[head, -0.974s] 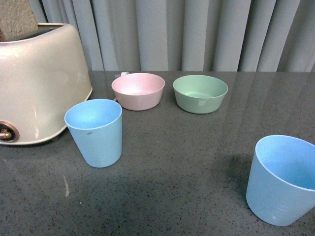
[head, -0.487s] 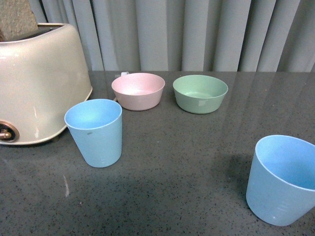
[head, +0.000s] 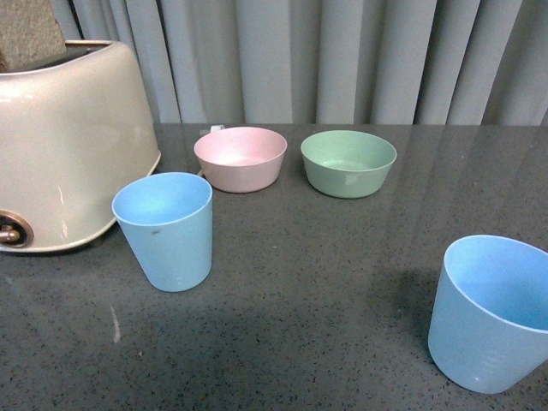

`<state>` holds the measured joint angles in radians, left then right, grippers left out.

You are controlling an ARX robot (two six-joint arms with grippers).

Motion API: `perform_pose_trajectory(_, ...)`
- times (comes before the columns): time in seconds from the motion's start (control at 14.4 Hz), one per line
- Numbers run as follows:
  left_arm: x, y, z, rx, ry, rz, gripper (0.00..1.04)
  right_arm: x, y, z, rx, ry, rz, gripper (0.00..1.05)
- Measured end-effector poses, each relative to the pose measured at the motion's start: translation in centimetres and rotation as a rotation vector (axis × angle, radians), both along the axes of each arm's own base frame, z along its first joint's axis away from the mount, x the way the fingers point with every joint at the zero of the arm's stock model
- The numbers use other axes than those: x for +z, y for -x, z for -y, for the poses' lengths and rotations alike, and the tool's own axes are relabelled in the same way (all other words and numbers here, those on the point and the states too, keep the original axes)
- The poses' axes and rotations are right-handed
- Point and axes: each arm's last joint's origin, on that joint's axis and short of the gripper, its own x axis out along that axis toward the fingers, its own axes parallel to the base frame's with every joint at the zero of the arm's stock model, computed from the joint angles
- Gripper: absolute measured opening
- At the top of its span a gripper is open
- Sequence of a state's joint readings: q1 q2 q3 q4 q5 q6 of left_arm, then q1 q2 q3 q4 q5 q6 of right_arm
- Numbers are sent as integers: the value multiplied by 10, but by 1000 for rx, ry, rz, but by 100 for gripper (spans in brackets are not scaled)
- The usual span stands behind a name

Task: Stack blue cups with both arms

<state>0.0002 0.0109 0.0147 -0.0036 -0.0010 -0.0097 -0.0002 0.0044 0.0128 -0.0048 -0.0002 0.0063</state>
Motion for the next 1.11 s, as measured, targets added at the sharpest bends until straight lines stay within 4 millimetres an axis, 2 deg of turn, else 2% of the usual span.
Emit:
perform_pose_trajectory(0.56,0,0,0,-2,1,-4,98,0,0,0,0,0,0,98)
perform_pose_trajectory(0.7,-1,0,-2,-70,28,-216,98,0,0,0,2,0,1,98)
perform_pose_trajectory(0.77,3,-2,-4,-85,43,-266,98,0,0,0,0,0,1,98)
perform_pose_trajectory(0.9,16,-2,-4,-136,47,-229,98,0,0,0,0,0,-1,98)
perform_pose_trajectory(1.04,47,-11,-2,-183,24,-117,98,0,0,0,0,0,1,98)
perform_pose_trajectory(1.11,55,-21,1,-214,7,-97,98,0,0,0,0,0,0,98)
